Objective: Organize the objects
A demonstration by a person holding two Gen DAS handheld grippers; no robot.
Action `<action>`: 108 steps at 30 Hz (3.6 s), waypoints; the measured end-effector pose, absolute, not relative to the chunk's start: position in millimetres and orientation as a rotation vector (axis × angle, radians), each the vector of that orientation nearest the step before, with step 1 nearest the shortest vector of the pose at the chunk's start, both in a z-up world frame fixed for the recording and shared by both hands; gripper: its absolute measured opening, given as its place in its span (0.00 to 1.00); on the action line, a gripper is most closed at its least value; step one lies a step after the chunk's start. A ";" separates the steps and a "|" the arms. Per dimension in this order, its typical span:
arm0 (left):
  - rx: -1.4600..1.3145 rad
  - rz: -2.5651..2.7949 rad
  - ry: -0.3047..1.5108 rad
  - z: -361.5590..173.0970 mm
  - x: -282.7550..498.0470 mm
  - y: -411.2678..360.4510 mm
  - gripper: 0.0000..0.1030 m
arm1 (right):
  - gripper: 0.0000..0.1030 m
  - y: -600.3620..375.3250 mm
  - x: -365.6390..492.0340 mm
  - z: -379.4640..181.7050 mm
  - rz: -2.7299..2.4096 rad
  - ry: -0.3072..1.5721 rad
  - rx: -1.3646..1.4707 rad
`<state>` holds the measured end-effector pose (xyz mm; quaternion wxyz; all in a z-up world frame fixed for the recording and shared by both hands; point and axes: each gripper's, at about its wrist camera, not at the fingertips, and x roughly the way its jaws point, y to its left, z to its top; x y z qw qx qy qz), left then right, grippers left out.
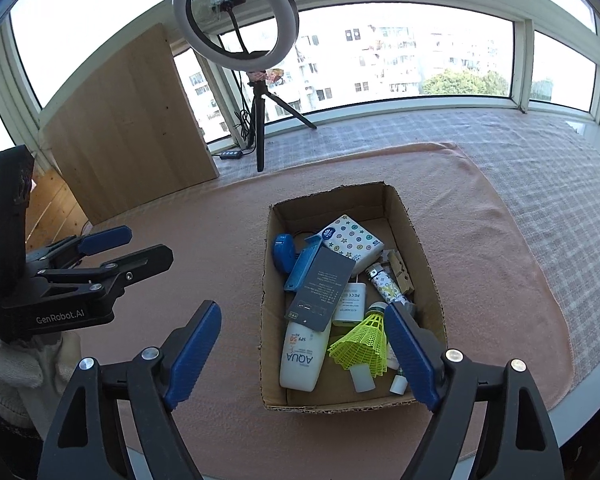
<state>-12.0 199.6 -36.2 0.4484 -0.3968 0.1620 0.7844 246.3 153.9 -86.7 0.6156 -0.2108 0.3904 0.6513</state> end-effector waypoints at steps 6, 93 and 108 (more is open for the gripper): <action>-0.974 1.999 0.372 -24.3 -18.9 148.1 0.93 | 0.79 156.6 209.0 -74.9 1.552 0.865 -0.484; -1.170 2.298 0.272 -60.0 -101.6 -62.5 0.94 | 0.79 178.7 14.6 -94.8 1.598 0.702 -0.616; -1.169 2.295 0.276 -65.8 -104.0 -57.6 0.94 | 0.79 181.8 16.9 -100.0 1.590 0.720 -0.623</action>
